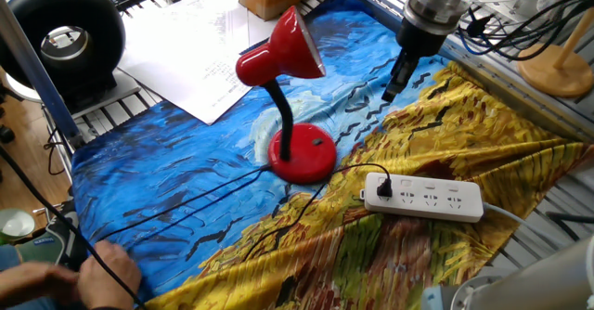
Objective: Turn on the desk lamp by pressing the button
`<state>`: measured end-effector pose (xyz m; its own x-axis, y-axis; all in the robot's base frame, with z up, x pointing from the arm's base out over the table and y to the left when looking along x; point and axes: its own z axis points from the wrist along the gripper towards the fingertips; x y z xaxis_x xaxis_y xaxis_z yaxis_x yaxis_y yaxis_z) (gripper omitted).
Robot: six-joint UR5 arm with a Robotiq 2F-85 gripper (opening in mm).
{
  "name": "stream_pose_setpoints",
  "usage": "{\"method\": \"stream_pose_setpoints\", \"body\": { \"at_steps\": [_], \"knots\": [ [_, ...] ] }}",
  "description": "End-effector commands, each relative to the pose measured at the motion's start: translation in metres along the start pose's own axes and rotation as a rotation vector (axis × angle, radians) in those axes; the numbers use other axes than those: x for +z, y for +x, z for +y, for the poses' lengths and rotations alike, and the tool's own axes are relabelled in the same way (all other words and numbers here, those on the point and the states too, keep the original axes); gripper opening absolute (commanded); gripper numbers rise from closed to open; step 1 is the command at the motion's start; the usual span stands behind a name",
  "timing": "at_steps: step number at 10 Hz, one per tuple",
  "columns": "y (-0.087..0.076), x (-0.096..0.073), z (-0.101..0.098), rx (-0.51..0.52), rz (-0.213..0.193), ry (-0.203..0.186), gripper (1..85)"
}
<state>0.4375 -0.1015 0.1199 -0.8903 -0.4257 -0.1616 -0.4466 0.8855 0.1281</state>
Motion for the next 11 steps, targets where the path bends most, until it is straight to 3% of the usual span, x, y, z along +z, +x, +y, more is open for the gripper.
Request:
{"method": "stream_pose_setpoints", "body": {
  "at_steps": [1,3,5,6,8,11],
  "knots": [
    [-0.004,-0.002,-0.016,0.002,-0.010,0.064,1.3],
    [-0.006,-0.001,-0.014,0.032,-0.019,0.058,1.3],
    [-0.026,-0.003,0.019,0.191,-0.087,-0.077,1.3],
    [-0.033,-0.004,0.022,0.218,-0.114,-0.094,1.3],
    [-0.031,-0.003,0.006,0.184,-0.112,-0.032,1.3],
    [-0.040,0.000,0.005,0.180,-0.087,-0.014,1.3]
  ]
}}
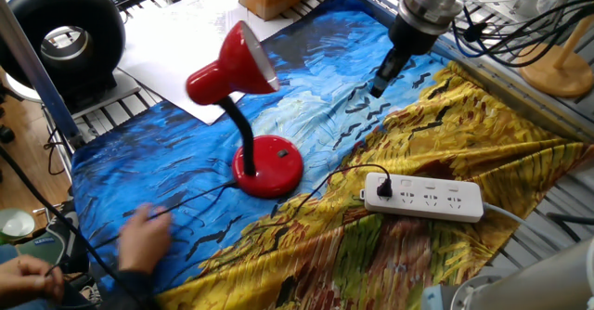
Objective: Turn on the desk lamp by pressing the button
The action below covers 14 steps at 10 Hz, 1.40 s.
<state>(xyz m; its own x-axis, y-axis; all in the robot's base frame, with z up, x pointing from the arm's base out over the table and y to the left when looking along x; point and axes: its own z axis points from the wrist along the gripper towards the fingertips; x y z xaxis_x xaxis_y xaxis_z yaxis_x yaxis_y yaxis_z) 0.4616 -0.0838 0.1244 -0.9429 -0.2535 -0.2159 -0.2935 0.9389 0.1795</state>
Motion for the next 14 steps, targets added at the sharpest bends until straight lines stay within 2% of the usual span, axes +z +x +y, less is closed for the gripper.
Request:
{"method": "stream_pose_setpoints", "body": {
  "at_steps": [1,3,5,7,9,11,12,14],
  "knots": [
    [-0.017,0.003,0.004,0.003,0.003,0.016,1.3],
    [-0.032,0.014,0.012,0.002,0.009,0.019,1.3],
    [-0.052,0.023,0.013,0.022,0.025,0.066,1.3],
    [-0.066,0.024,0.035,0.078,0.040,0.061,1.3],
    [-0.076,0.035,0.059,0.152,0.015,0.027,1.3],
    [-0.092,0.038,0.095,0.266,-0.007,-0.051,1.3],
    [-0.096,0.037,0.098,0.280,-0.005,-0.042,1.3],
    [-0.102,0.040,0.111,0.317,-0.016,-0.086,1.3]
  ]
}}
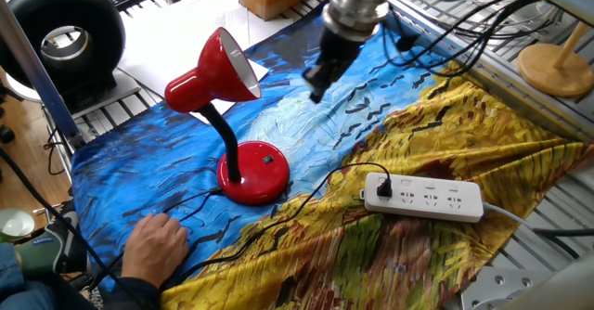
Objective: Turn on the desk lamp by pressing the button
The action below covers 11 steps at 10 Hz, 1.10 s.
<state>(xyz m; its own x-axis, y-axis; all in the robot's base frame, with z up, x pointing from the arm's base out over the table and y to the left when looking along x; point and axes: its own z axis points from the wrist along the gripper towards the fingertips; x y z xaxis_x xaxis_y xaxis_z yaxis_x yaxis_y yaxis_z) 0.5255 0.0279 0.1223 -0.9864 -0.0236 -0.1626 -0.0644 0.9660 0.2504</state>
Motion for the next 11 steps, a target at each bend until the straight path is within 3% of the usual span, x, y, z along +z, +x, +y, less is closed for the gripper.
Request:
{"method": "stream_pose_setpoints", "body": {
  "at_steps": [1,6,7,9,11],
  "knots": [
    [-0.006,0.006,0.035,0.094,-0.010,-0.080,1.3],
    [0.002,0.038,0.057,0.123,-0.022,-0.077,1.3],
    [0.002,0.044,0.056,0.114,-0.022,-0.060,1.3],
    [0.012,0.044,0.028,0.009,0.012,0.036,1.3],
    [0.016,0.043,0.012,-0.123,0.031,0.078,1.3]
  ]
}}
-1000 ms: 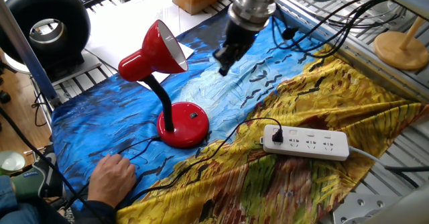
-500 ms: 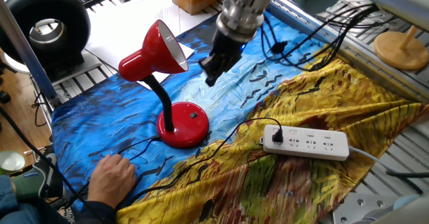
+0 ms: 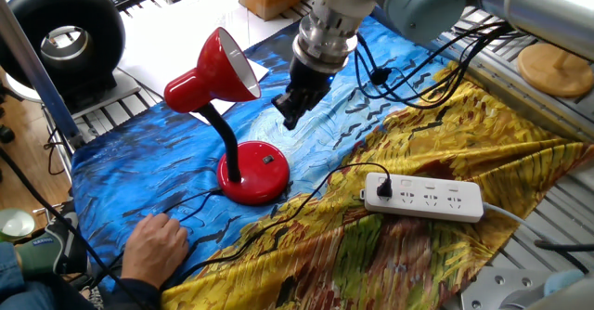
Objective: Turn on the desk lamp by pressing the button
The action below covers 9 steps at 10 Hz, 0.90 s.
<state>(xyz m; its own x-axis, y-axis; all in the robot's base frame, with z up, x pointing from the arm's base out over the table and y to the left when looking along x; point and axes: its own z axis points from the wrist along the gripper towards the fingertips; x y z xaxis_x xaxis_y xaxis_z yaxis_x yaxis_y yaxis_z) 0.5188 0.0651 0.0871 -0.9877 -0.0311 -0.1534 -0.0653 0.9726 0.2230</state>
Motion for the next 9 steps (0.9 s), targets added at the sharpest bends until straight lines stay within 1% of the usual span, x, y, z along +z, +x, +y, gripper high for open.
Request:
{"method": "stream_pose_setpoints", "body": {
  "at_steps": [1,2,3,4,5,6,7,8,9],
  "knots": [
    [0.007,0.002,-0.013,-0.151,0.029,0.038,1.3],
    [0.009,0.002,-0.002,-0.167,0.033,-0.004,1.3],
    [0.014,0.001,0.006,-0.187,0.050,-0.036,1.3],
    [0.018,0.001,0.004,-0.235,0.065,-0.031,1.3],
    [0.020,0.001,0.003,-0.262,0.073,-0.030,1.3],
    [0.022,0.001,0.006,-0.256,0.077,-0.042,1.3],
    [0.020,0.001,0.002,-0.258,0.072,-0.024,1.3],
    [0.018,0.001,0.006,-0.255,0.062,-0.037,1.3],
    [0.010,0.012,0.021,-0.238,0.051,-0.071,1.3]
  ]
}}
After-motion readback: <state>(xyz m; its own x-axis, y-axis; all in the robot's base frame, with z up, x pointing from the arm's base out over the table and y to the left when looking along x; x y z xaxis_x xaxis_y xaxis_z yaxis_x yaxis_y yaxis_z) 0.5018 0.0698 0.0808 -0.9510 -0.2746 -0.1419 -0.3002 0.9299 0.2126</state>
